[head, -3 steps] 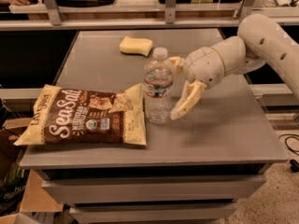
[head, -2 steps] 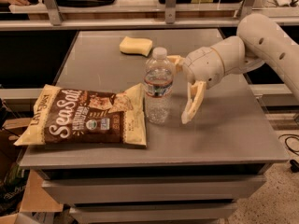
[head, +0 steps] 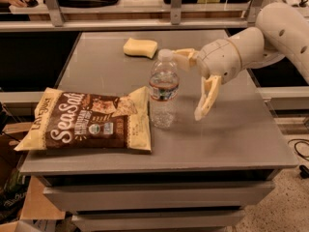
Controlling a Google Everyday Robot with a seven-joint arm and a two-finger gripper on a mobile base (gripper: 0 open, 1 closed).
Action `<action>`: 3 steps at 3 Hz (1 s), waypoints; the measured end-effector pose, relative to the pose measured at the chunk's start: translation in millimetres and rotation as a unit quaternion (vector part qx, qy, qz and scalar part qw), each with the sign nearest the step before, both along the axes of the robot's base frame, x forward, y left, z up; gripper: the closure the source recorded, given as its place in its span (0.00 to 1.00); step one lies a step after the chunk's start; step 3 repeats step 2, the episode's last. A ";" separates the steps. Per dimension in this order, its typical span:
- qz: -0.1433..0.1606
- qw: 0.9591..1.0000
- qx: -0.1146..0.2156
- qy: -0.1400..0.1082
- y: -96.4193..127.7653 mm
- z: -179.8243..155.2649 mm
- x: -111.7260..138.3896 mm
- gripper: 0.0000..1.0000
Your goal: Move water bottle near brown chip bag
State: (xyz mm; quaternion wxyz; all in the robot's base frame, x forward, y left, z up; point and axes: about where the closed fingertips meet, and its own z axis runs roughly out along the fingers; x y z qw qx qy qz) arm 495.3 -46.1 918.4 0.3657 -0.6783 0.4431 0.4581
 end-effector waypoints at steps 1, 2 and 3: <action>-0.015 1.000 -0.008 -0.009 -13.8 12.2 7.3 0.00; -0.026 1.000 -0.013 -0.009 -24.2 19.5 14.8 0.00; -0.026 1.000 -0.013 -0.009 -24.2 19.5 14.8 0.00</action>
Offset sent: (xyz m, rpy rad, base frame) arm 0.0143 -0.0459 0.0271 -0.0492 -0.0062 -0.0507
